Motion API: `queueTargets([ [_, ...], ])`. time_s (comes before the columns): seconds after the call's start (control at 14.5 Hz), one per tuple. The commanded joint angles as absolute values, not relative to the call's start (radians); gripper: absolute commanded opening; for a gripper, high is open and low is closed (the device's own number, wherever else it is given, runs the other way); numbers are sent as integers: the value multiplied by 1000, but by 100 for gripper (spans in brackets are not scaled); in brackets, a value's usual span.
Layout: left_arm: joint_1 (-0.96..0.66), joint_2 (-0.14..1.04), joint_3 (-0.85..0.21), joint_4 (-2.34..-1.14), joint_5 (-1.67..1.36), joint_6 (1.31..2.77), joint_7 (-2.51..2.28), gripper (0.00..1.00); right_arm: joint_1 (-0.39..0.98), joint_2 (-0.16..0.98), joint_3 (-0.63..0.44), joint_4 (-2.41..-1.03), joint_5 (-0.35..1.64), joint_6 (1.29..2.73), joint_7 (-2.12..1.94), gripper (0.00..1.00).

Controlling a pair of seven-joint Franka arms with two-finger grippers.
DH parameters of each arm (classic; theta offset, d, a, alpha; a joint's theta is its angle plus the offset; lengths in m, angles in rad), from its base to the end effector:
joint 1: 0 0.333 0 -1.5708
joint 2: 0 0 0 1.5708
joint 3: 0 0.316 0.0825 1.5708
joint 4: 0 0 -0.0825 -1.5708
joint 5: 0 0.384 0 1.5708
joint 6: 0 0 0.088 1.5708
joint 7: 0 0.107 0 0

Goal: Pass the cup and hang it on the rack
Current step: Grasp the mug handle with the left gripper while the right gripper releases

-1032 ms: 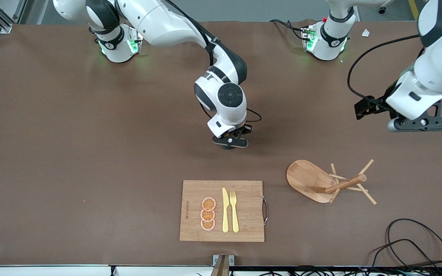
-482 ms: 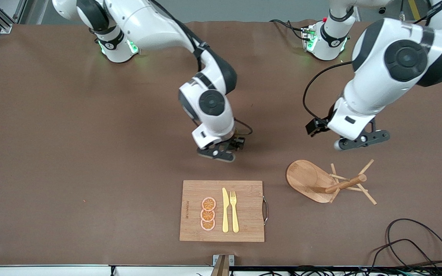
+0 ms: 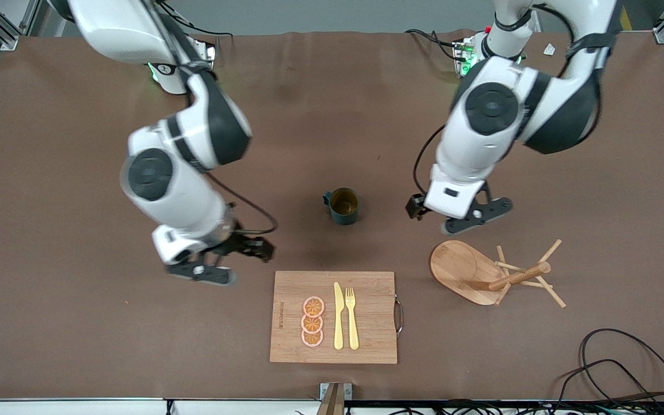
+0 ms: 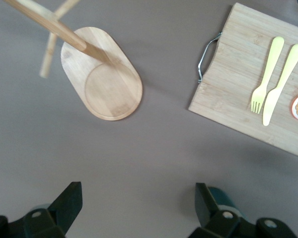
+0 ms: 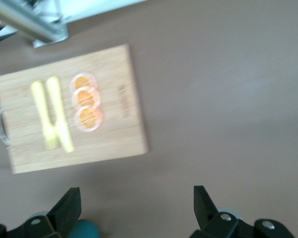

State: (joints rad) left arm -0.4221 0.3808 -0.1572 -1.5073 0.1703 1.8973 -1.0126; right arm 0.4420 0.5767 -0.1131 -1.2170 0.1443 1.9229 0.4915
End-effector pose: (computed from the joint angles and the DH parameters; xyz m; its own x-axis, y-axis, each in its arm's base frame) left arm 0.5780 -0.3461 0.4510 0.9211 0.3777 0.0944 0.3829 -0.9227 -0.0445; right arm 0.6852 0.2666 0.4557 0.9797 -0.1847 0.0782 -0.1735 -0.9760 -0.1317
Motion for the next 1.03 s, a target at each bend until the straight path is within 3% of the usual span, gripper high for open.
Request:
queueTargets([
  [0.0,-530,515,-149,-1373,282,1891,-1217,100,313,447,-97,-1394,124,1944,313,100],
  [0.48,-793,710,-132,-1278,547,1891,-1645,94,62,356,-101,-1433,71,1879,83,100],
  [0.69,-973,807,-5,-1191,572,1890,-1791,91,31,298,-104,-1420,34,1829,78,100],
  [0.96,-1109,906,80,-1181,566,1879,-1981,88,8,210,-100,-1422,34,1781,71,100],
])
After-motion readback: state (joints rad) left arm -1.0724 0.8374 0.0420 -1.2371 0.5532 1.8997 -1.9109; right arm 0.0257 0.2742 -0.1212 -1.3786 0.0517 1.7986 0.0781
